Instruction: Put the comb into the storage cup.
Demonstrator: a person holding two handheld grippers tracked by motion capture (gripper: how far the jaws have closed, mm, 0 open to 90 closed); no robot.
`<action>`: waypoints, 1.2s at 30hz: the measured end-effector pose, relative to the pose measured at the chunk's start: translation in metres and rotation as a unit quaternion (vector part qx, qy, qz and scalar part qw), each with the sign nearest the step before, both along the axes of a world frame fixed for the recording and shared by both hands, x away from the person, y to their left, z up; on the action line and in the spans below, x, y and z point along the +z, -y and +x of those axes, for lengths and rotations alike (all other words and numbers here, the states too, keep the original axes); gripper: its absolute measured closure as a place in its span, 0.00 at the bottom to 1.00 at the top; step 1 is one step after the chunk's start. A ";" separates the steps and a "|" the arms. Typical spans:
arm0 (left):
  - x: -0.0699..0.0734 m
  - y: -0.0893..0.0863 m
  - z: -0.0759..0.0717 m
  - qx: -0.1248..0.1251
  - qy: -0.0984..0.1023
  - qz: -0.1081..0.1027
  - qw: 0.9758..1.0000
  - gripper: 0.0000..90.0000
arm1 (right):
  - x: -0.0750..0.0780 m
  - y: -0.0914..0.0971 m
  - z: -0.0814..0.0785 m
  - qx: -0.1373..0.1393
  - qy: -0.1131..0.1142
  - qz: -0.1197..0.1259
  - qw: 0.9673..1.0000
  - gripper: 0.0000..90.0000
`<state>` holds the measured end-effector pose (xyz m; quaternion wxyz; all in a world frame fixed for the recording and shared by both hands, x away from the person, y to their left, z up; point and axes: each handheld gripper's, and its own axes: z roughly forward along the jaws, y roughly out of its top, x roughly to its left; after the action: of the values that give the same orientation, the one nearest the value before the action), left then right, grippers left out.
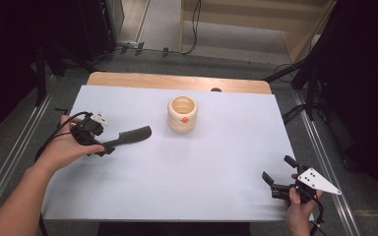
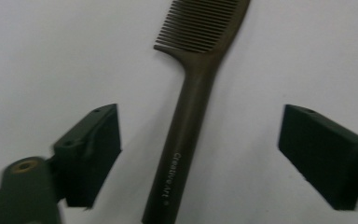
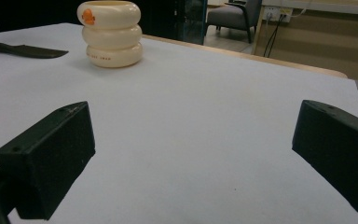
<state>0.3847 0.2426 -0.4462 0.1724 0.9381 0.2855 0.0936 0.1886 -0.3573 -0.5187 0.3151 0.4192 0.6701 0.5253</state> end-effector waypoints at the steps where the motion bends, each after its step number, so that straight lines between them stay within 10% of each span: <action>1: 0.001 0.001 0.000 0.000 0.003 0.000 1.000 0.24 | 0.000 0.000 0.000 -0.001 0.000 0.000 1.000 0.00; 15: -0.010 0.010 0.011 -0.037 -0.024 0.060 0.997 0.68 | 0.000 -0.003 0.001 0.001 -0.003 -0.013 1.000 0.00; 36: -0.018 0.011 0.021 -0.055 -0.055 0.041 0.996 0.79 | 0.000 -0.004 0.001 0.002 -0.002 -0.018 1.000 0.00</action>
<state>0.4058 0.2318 -0.4646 0.1225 0.9624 0.2384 0.0437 0.1899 -0.3537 -0.5188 0.3196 0.4131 0.6812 0.5129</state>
